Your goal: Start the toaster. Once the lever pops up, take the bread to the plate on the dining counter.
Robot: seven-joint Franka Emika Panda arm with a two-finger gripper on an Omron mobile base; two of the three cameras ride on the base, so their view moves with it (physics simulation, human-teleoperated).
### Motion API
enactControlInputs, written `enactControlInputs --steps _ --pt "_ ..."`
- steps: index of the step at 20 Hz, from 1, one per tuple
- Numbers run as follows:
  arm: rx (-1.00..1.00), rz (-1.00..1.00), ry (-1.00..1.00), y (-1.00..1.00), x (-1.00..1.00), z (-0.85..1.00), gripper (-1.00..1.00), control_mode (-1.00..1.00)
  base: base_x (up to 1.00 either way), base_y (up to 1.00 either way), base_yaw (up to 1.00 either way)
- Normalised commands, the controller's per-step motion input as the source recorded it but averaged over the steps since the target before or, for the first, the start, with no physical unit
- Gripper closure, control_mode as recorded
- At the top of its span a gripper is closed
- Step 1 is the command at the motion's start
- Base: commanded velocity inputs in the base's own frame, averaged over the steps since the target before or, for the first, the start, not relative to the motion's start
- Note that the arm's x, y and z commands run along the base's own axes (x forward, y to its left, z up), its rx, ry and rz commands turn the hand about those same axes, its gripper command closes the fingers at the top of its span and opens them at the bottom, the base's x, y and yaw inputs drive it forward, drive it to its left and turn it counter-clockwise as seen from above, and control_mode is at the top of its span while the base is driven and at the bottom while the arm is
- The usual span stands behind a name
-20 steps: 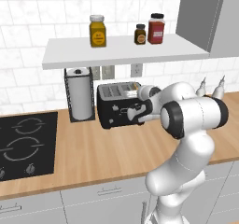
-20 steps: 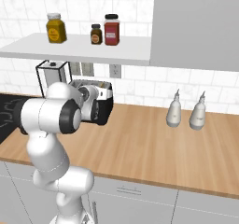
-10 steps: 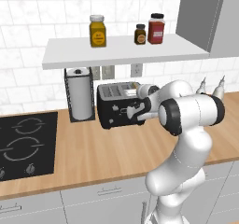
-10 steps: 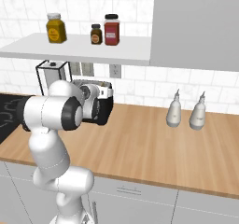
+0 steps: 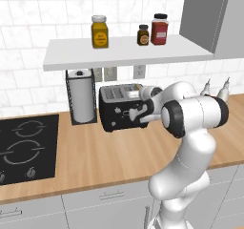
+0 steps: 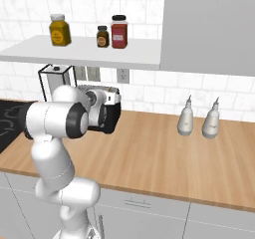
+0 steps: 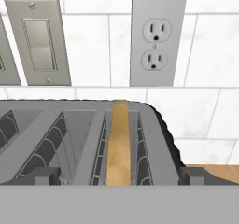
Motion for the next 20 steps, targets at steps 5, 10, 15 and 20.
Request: enactControlInputs --steps 5,10,15,20 --pt "0.0 0.0 -0.01 0.0 0.17 0.0 -1.0 -1.0 0.0 0.0 0.0" --pt "0.0 0.0 -0.02 0.0 0.09 0.0 -1.0 -1.0 0.0 0.0 0.0" --pt "0.0 0.0 -0.04 0.0 0.01 -0.07 1.0 -1.0 0.0 0.0 0.0" --pt "0.0 0.0 -0.03 0.0 0.0 -0.11 1.0 -1.0 0.0 0.0 0.0"
